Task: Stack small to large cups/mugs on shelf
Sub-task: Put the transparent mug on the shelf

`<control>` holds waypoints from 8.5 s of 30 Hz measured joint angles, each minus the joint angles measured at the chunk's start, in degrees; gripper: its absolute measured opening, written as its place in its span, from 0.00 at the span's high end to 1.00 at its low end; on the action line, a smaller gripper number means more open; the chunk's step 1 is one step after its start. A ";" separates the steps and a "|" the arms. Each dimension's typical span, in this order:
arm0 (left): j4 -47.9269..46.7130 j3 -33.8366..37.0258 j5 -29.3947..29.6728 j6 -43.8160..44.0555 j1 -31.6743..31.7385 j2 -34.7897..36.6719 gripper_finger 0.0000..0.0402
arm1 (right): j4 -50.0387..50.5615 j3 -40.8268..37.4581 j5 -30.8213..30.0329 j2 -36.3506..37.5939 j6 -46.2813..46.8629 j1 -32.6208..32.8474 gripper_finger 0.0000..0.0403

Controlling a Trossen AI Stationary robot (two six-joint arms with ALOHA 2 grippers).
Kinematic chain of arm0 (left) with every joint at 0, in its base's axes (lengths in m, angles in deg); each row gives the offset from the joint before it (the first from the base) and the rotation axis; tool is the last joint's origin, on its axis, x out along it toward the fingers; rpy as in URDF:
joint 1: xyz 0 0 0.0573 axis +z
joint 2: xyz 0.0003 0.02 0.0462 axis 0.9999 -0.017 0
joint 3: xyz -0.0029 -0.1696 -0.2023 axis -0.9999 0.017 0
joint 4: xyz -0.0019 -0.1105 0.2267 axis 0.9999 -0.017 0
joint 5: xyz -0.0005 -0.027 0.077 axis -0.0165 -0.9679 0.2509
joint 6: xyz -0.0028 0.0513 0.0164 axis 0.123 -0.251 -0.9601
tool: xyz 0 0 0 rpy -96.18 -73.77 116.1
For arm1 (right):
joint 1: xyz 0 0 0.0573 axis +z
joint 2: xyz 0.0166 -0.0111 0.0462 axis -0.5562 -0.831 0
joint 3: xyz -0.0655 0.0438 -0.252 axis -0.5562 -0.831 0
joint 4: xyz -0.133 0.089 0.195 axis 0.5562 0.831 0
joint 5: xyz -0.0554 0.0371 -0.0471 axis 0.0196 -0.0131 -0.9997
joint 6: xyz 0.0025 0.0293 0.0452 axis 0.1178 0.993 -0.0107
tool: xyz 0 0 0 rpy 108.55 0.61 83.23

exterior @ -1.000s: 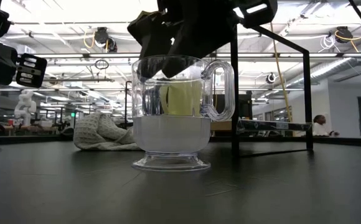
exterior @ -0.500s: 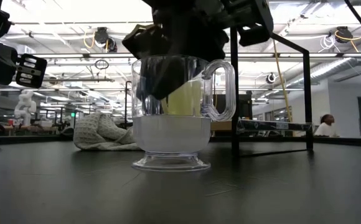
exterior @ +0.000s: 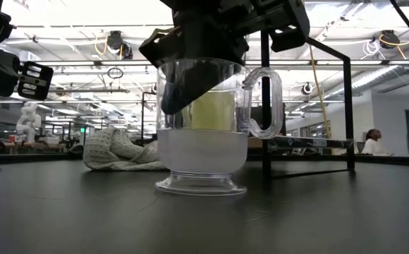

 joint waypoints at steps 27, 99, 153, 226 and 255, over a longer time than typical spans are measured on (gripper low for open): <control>-0.21 -0.07 0.33 -0.05 -0.01 0.02 0.98 | 2.69 3.30 0.00 2.29 20.33 -1.69 1.00; 1.20 -0.09 0.42 -2.58 -0.02 -0.26 0.98 | 25.91 8.46 -20.39 11.21 58.81 -11.50 1.00; 1.46 -0.09 0.39 -0.16 -0.04 -0.37 0.98 | 16.48 -15.50 -25.72 27.54 70.31 -10.23 1.00; 2.32 -0.09 0.40 -1.15 -0.02 -0.37 0.98 | 10.62 -24.52 -28.14 24.17 71.72 -10.38 0.65; 2.37 -0.09 0.39 -1.07 -0.03 -0.35 0.98 | 9.43 -24.35 -25.61 26.60 77.10 -10.40 0.65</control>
